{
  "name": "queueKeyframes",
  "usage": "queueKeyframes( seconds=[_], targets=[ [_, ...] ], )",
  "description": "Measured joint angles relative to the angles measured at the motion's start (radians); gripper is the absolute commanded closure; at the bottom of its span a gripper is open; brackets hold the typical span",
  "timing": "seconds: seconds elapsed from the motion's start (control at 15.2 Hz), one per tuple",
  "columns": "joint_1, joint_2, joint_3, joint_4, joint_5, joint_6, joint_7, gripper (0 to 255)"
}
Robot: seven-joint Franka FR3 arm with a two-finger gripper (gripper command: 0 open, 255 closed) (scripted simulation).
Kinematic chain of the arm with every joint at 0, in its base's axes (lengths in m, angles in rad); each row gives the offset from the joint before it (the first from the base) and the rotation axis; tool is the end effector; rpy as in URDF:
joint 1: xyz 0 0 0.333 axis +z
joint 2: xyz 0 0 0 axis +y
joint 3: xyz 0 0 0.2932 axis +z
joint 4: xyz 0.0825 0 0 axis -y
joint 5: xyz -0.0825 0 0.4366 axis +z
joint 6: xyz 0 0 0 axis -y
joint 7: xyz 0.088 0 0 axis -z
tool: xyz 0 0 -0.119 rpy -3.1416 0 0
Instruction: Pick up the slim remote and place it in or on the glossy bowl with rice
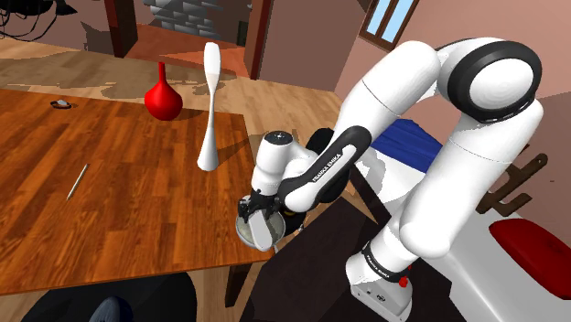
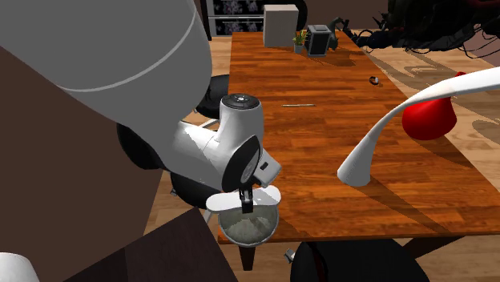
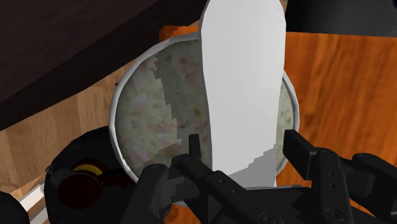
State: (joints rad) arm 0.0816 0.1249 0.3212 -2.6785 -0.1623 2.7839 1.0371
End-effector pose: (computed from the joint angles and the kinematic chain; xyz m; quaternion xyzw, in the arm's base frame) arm 0.3878 0.1808 0.1114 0.9708 -0.2396 0.0016 0.0096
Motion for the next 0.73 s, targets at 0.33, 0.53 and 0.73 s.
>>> queueKeyframes(
  seconds=[0.33,0.53,0.73],
  targets=[
    [0.000,0.001,-0.001,0.000,-0.002,0.001,0.001,0],
    [0.000,0.001,-0.001,0.000,-0.002,0.001,0.001,0],
    [-0.004,-0.021,0.009,-0.003,0.020,-0.015,-0.014,0]
  ],
)
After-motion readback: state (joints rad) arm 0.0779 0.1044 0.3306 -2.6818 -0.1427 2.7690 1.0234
